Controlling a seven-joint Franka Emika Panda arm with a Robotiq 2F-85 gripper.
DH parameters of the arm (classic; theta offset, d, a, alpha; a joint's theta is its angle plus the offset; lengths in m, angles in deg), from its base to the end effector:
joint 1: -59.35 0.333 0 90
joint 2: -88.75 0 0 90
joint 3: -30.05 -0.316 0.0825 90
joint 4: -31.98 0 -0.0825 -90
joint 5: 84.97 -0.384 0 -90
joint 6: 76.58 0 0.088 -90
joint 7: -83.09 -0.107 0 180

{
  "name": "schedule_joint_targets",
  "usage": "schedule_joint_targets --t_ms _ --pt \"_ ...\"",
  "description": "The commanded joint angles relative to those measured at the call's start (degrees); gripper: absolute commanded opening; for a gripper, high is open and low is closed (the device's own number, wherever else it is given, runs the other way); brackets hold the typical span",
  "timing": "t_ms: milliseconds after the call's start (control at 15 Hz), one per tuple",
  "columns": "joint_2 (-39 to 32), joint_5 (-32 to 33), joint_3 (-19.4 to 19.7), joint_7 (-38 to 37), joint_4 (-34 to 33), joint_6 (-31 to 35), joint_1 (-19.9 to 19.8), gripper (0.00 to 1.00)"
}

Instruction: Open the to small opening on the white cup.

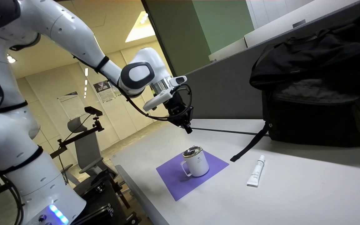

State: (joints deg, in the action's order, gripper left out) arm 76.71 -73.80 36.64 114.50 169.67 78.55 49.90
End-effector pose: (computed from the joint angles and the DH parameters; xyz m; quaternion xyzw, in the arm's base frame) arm 0.4904 -0.1350 0.2368 0.9727 0.2201 0.0197 0.0709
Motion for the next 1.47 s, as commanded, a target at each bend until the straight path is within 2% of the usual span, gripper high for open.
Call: schedule_joint_targets --t_ms 0,267,533,1067,1400 --pt "-2.0 1.1 -0.9 -0.8 -0.1 1.9 0.1 0.00" --pt "-5.7 1.4 -1.9 -0.9 -1.0 1.9 0.3 0.00" --pt "-9.1 4.2 -1.2 -2.8 -2.0 2.5 1.2 0.00" --pt "-13.3 10.4 1.6 -6.4 -2.5 10.6 3.3 0.00" --pt "-14.8 10.6 1.8 -6.7 -3.2 11.1 4.0 0.00"
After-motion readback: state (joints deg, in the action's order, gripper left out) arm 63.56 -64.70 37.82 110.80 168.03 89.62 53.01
